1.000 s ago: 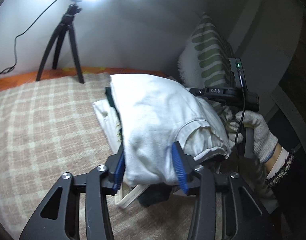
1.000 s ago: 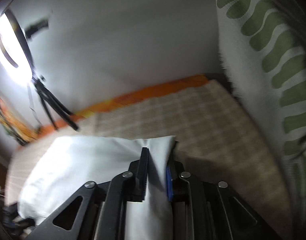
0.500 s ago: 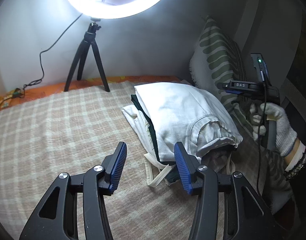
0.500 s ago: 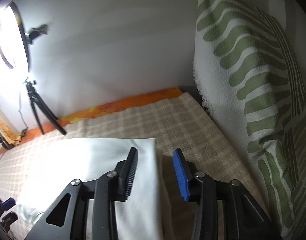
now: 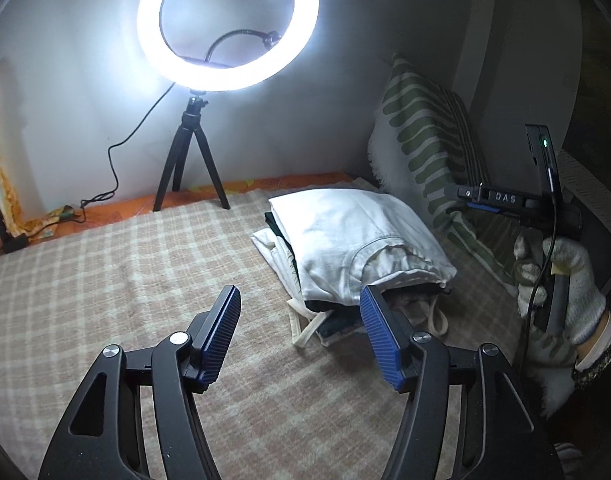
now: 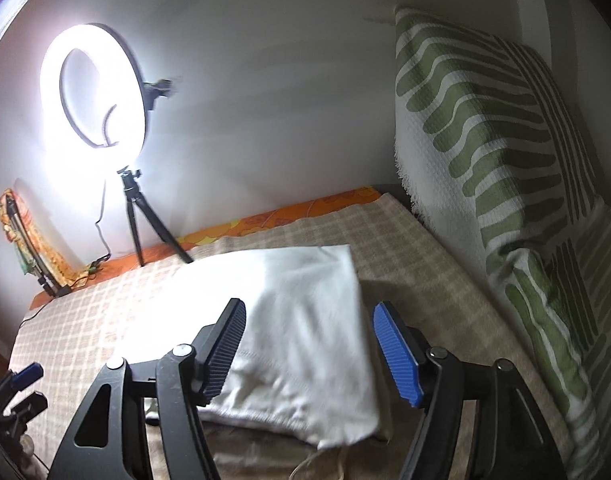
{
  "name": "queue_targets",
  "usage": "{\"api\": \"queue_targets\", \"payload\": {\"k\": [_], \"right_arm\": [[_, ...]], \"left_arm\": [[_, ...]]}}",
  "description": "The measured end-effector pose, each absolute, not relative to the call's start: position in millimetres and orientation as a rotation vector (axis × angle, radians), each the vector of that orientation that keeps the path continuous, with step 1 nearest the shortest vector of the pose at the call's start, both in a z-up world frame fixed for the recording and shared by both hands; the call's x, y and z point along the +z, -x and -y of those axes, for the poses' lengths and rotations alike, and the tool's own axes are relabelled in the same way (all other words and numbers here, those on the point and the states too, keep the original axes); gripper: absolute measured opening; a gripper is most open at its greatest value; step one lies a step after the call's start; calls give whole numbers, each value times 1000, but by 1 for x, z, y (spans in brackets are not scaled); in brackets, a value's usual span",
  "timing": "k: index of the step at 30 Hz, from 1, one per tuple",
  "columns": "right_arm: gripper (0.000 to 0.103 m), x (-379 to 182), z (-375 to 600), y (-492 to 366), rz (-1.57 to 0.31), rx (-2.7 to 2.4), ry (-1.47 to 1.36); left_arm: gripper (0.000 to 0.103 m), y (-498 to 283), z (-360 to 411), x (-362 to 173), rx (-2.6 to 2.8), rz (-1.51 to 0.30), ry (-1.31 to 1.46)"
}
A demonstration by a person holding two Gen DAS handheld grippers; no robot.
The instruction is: Fold small clothes
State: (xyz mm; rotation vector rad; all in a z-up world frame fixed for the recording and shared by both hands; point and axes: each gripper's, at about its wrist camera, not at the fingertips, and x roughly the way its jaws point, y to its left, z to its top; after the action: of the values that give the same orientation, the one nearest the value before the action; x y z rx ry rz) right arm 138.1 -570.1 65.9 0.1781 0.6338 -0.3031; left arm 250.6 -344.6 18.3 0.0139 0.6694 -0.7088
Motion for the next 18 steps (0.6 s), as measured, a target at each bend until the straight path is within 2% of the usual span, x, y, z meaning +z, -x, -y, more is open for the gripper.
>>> {"api": "queue_targets", "payload": {"k": [9, 14, 18], "right_arm": [[77, 67, 500, -101, -610, -280, -122], [81, 62, 465, -82, -599, -249, -122], [84, 56, 441, -70, -596, -229, -112]], "left_arm": [[71, -207, 312, 39, -675, -615, -11], [82, -182, 296, 45, -663, -588, -19], [84, -165, 285, 48, -669, -567, -30]]}}
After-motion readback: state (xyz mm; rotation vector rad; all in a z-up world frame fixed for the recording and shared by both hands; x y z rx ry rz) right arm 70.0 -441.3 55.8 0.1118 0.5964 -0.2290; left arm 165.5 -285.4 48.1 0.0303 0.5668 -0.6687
